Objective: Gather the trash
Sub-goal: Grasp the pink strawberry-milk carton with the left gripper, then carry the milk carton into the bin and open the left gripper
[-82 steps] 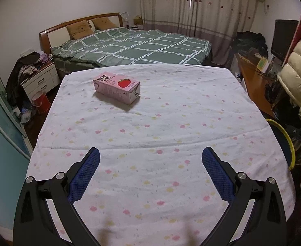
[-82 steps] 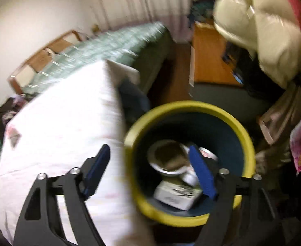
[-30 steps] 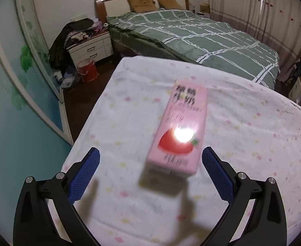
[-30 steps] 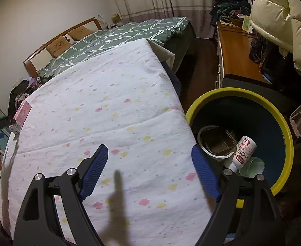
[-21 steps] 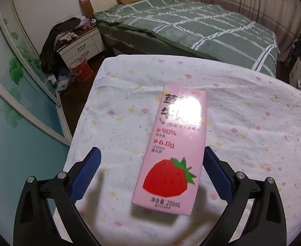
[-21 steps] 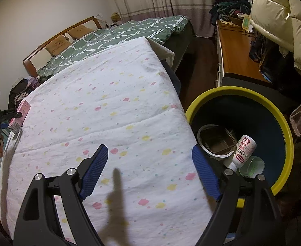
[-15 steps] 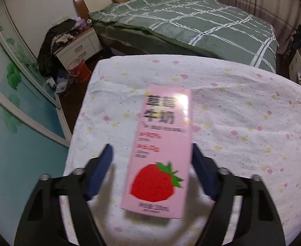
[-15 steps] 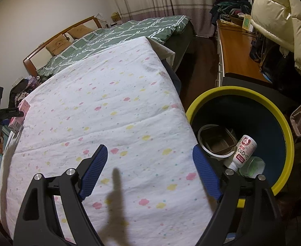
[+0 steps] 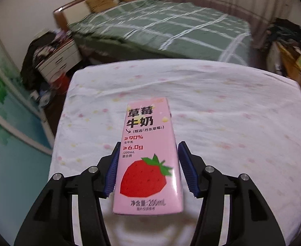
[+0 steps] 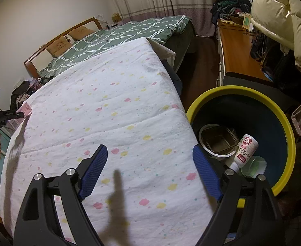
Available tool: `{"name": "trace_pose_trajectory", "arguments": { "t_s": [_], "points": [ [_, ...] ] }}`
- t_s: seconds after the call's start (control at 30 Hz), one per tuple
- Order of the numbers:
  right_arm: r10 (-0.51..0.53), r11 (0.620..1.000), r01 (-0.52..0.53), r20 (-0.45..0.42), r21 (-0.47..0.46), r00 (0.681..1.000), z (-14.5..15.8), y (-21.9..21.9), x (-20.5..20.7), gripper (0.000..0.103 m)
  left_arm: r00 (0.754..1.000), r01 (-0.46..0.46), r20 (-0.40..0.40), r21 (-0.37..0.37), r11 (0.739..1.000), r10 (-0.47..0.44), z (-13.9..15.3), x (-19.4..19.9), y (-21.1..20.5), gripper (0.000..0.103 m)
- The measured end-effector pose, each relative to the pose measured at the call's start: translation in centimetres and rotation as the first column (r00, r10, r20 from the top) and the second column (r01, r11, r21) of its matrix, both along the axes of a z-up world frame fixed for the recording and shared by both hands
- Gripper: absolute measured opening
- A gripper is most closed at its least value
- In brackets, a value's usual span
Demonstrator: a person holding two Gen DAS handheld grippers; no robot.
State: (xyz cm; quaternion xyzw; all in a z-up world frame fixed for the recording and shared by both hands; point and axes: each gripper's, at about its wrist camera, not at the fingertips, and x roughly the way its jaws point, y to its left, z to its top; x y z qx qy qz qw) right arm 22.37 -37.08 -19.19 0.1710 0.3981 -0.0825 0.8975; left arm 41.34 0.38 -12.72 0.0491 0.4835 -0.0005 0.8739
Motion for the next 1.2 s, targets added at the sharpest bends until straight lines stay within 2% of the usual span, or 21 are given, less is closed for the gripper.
{"name": "trace_pose_trajectory", "arguments": {
  "t_s": [0.27,0.37,0.43,0.53,0.67,0.7,0.77,0.9,1.03,1.2],
  "points": [
    [-0.007,0.999,0.005,0.042,0.036,0.999,0.4,-0.7,-0.8,0.079,0.98,0.189,0.071,-0.023,0.982,-0.187,3.7,-6.6,-7.1,0.054],
    [0.013,0.999,-0.01,0.075,-0.037,0.997,1.6,-0.4,-2.1,0.077,0.96,0.269,0.089,-0.03,0.963,-0.266,4.8,-9.4,-10.3,0.054],
    [0.004,1.0,-0.002,0.103,-0.021,0.995,2.7,-1.4,-3.7,0.077,0.944,0.317,0.102,-0.027,0.948,-0.313,5.5,-10.8,-12.1,0.054],
    [-0.036,0.998,0.043,0.134,-0.044,0.99,4.4,-3.0,-6.0,0.077,0.916,0.39,0.12,-0.031,0.92,-0.383,6.4,-12.9,-15.1,0.054],
    [-0.09,0.992,0.1,0.14,-0.07,0.986,5.6,-5.2,-9.3,0.077,0.864,0.496,0.131,-0.05,0.867,-0.486,7.5,-15.6,-20.2,0.054],
    [-0.1,0.991,0.111,0.135,-0.077,0.986,5.6,-5.6,-9.9,0.077,0.842,0.533,0.135,-0.053,0.845,-0.522,7.7,-16.4,-22.0,0.054],
    [-0.112,0.989,0.123,0.12,-0.085,0.986,5.4,-6.1,-10.9,0.077,0.815,0.574,0.136,-0.061,0.817,-0.563,7.9,-17.3,-24.5,0.054],
    [-0.156,0.982,0.163,0.089,-0.089,0.984,4.2,-7.6,-13.2,0.077,0.746,0.664,0.134,-0.079,0.744,-0.652,8.0,-19.3,-30.6,0.054],
    [-0.208,0.973,0.215,0.083,-0.08,0.975,3.7,-9.1,-15.0,0.077,0.679,0.734,0.117,-0.083,0.674,-0.725,7.1,-21.3,-37.1,0.054],
    [-0.26,0.96,0.266,0.082,-0.082,0.962,3.5,-10.6,-17.1,0.077,0.629,0.776,0.05,-0.102,0.623,-0.776,4.3,-21.3,-43.6,0.054]
  ]
}}
